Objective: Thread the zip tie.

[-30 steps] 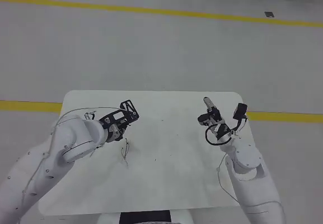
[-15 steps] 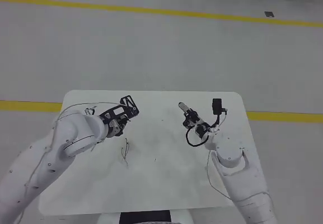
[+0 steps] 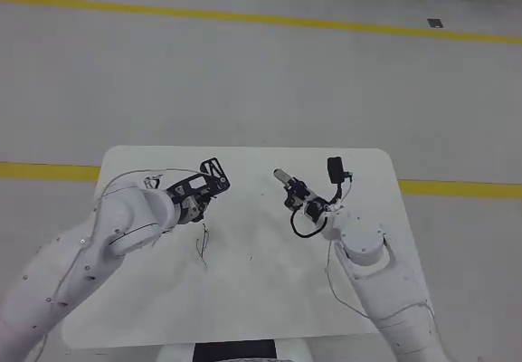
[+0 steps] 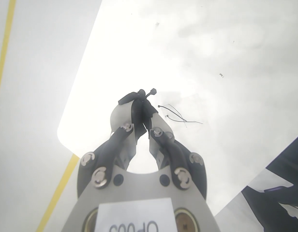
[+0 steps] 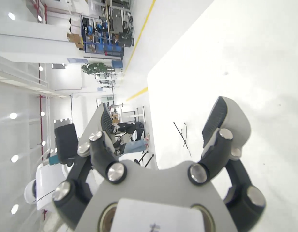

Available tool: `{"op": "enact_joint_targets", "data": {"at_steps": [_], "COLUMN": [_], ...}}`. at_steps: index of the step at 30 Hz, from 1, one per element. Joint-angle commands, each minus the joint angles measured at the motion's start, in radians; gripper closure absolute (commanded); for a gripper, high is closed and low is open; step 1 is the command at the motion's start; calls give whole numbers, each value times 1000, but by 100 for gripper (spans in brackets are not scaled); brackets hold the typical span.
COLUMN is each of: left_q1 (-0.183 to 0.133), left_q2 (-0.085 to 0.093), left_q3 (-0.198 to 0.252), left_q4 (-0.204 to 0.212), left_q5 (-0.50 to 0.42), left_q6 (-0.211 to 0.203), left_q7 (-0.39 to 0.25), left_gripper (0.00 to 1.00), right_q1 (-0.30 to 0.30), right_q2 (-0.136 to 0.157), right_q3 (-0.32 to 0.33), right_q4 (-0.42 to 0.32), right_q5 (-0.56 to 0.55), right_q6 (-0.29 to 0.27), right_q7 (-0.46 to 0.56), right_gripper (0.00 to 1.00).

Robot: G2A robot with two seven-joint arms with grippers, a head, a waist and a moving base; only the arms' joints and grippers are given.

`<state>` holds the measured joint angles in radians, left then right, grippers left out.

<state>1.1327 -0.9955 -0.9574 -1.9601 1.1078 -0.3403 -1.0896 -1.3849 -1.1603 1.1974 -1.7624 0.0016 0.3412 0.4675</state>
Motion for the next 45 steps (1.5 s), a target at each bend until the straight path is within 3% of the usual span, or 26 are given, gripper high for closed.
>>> {"op": "enact_joint_targets", "data": {"at_steps": [1, 9, 16, 19, 30, 40, 45], "left_q1": [-15, -49, -49, -43, -61, -65, -65], "left_q2": [0, 8, 8, 7, -1, -2, -2], "left_q3": [19, 60, 60, 65, 97, 100, 100], "left_q4": [10, 39, 39, 48, 93, 99, 99], "left_q5": [1, -28, -28, -11, 9, 12, 12], "left_q6": [0, 0, 0, 9, 22, 29, 29], "left_q7": [11, 43, 43, 76, 96, 81, 81], "left_gripper": [100, 100, 100, 100, 100, 100, 100], "right_q1": [40, 155, 157, 148, 163, 170, 162], "right_q2": [-6, -32, -33, -34, -34, -33, -37], "right_q3": [-30, -127, -128, -128, -139, -150, -164], "right_q4": [28, 174, 177, 177, 218, 228, 227], "right_q5": [18, 91, 102, 124, 252, 254, 276], "right_q6": [-1, -1, -1, -13, -1, -1, -30], "right_q7": [26, 62, 61, 64, 231, 236, 235], "right_gripper": [0, 0, 0, 0, 0, 0, 0]}}
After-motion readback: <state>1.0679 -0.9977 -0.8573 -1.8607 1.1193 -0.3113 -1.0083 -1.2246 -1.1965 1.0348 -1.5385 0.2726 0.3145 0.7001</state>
